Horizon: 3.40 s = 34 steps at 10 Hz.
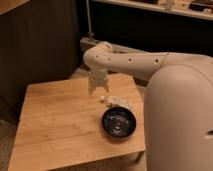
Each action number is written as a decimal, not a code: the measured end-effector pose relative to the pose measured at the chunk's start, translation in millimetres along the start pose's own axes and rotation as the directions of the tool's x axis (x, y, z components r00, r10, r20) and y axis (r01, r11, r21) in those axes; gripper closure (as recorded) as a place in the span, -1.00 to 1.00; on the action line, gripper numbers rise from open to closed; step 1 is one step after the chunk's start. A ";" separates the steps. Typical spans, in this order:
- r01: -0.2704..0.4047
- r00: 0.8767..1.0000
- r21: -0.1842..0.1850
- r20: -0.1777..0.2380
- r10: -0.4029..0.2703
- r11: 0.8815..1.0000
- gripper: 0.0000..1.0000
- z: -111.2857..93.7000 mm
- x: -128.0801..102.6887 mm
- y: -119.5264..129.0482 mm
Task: Place the bottle in the ceramic bowl
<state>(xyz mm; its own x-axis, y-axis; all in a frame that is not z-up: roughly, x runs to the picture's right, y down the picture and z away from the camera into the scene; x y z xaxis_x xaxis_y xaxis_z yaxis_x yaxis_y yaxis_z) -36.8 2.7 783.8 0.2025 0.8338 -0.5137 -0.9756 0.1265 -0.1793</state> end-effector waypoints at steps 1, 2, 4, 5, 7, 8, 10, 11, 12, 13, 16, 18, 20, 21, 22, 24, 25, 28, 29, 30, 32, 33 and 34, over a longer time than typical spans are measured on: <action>0.010 1.000 -0.014 0.017 -0.010 1.000 -0.30 1.3 -5.3 -7.0; 0.035 0.999 -0.051 0.041 -0.033 0.998 -0.30 3.0 -13.4 -17.4; 0.163 0.984 -0.161 0.105 -0.147 0.973 -0.30 9.0 -35.5 -52.3; 0.229 0.970 -0.198 0.127 -0.207 0.953 -0.30 11.5 -40.7 -64.6; 0.372 0.925 -0.199 0.162 -0.344 0.907 -0.30 12.8 -53.3 -77.9; 0.408 0.910 -0.184 0.163 -0.382 0.894 -0.30 12.5 -57.6 -80.0; 0.473 0.879 -0.147 0.147 -0.454 0.868 -0.30 15.5 -53.3 -77.2; 0.490 0.870 -0.132 0.136 -0.474 0.861 -0.30 19.9 -47.2 -76.4; 0.509 0.859 -0.118 0.122 -0.497 0.852 -0.30 30.4 -40.4 -75.1; 0.521 0.853 -0.105 0.110 -0.511 0.847 -0.30 43.7 -36.1 -75.1; 0.527 0.849 -0.054 0.083 -0.522 0.848 -0.30 77.7 -27.1 -85.0; 0.511 0.858 -0.022 0.072 -0.509 0.859 -0.30 84.8 -33.3 -99.3; 0.493 0.868 0.002 0.061 -0.492 0.870 -0.30 91.9 -39.5 -113.9; 0.487 0.872 -0.007 0.059 -0.486 0.873 -0.30 94.4 -38.6 -115.6; 0.488 0.872 -0.025 0.050 -0.486 0.873 -0.30 97.9 -35.6 -117.3; 0.495 0.869 -0.082 0.033 -0.495 0.865 -0.30 101.8 -28.2 -113.5; 0.499 0.867 -0.096 0.033 -0.498 0.861 -0.30 100.4 -26.6 -112.6; 0.524 0.850 -0.129 0.020 -0.526 0.842 -0.30 89.0 -13.4 -102.6; 0.532 0.844 -0.133 0.009 -0.536 0.836 -0.30 93.3 -9.8 -98.0; 0.539 0.838 -0.136 -0.004 -0.545 0.831 -0.30 100.0 -6.9 -94.3; 0.547 0.831 -0.144 -0.031 -0.556 0.825 -0.30 116.3 -2.0 -85.3; 0.546 0.829 -0.145 -0.045 -0.557 0.825 -0.30 123.0 0.6 -84.0; 0.545 0.829 -0.147 -0.056 -0.557 0.826 -0.30 127.9 3.3 -83.8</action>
<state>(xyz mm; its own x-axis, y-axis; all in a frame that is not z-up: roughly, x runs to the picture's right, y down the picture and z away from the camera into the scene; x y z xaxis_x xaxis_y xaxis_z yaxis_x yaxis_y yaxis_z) 34.8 63.6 904.4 0.7155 0.5907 -0.3729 -0.6830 0.4796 -0.5509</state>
